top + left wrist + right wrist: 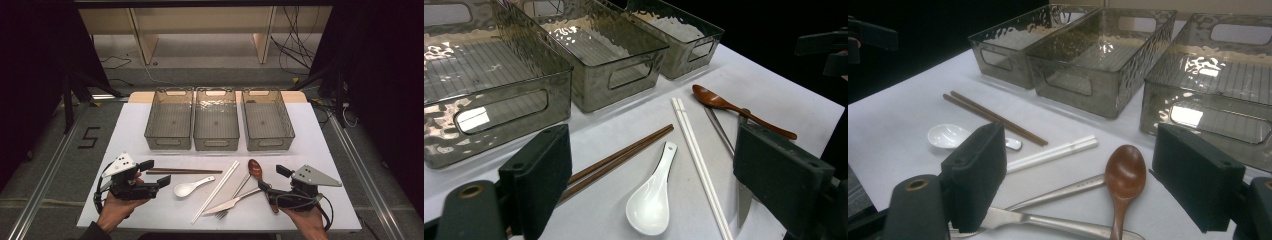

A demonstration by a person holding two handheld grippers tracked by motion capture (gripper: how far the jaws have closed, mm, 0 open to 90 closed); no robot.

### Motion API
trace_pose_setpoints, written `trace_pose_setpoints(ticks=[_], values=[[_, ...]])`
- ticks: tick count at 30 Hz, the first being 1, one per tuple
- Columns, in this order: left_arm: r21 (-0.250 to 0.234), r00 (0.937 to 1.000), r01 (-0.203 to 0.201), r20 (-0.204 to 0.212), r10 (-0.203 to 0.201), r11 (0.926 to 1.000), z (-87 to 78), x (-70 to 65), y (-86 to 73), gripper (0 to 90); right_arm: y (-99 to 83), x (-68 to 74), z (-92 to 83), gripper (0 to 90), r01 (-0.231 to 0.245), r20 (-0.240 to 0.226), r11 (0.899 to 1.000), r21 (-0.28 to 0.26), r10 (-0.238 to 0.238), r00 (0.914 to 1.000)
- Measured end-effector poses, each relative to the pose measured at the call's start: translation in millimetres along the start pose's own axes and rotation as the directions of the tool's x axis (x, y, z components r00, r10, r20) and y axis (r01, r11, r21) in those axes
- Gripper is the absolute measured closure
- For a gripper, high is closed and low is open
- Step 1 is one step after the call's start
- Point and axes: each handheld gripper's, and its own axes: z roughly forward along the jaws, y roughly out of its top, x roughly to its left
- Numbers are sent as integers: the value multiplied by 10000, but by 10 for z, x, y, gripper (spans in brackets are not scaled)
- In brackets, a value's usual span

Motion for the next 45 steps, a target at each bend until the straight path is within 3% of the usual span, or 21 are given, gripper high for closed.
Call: trace_pose_setpoints(ticks=[7, 15, 21, 25, 28, 29, 30, 36, 39, 40, 41, 42, 43, 45], values=[[170, 9999, -57, -85, 58, 9998, 11, 1, 4, 154, 6, 9, -3, 233, 23, 16, 10000, 19, -23, 10000], [566, 9980, -490, -361, 511, 9972, 30, 4, 39, 157, 6, 14, -7, 236, 11, 42, 10000, 91, -12, 10000], [730, 9978, -472, -439, 505, 9962, 44, 21, 84, 157, 9, 10, -16, 240, -2, 44, 10000, 93, 1, 10000], [1147, 9974, -508, -458, 564, 9921, 79, 42, 145, 158, 22, 4, -25, 246, -159, -60, 9999, 60, 159, 9999], [1379, 9972, -515, -472, 585, 9891, 121, 45, 149, 159, 30, 9, -20, 252, -27, -31, 10000, 81, 28, 10000], [1693, 9967, -551, -497, 644, 9840, 168, 51, 150, 159, 29, 11, -17, 252, -30, -24, 9999, 108, 30, 10000], [1693, 9967, -551, -497, 644, 9840, 168, 51, 150, 159, 28, 11, -15, 253, -44, -23, 9999, 142, 44, 10000], [2482, 9953, -677, -511, 828, 9664, 276, 100, 179, 176, 24, 2, -11, 257, -54, 18, 9997, 246, 53, 10000], [2668, 9954, -674, -478, 830, 9614, 313, 143, 188, 216, 22, 0, -7, 258, -79, -11, 9996, 277, 80, 10000], [2849, 9955, -674, -446, 835, 9562, 335, 166, 194, 216, 21, 0, -4, 258, -82, -19, 9996, 287, 82, 10000], [3198, 9940, -829, -409, 1012, 9438, 379, 205, 206, 233, 18, 1, 2, 258, -66, -13, 9994, 332, 66, 10000], [3377, 9925, -935, -422, 1144, 9366, 407, 229, 214, 244, 18, 1, 3, 258, -72, -13, 9993, 363, 73, 10000], [3377, 9925, -935, -422, 1144, 9366, 407, 229, 214, 254, 15, 0, 6, 259, -78, -14, 9992, 382, 79, 10000], [3724, 9896, -1106, -451, 1370, 9215, 476, 294, 230, 272, 12, -5, 14, 259, -64, 3, 9990, 446, 64, 10000]])
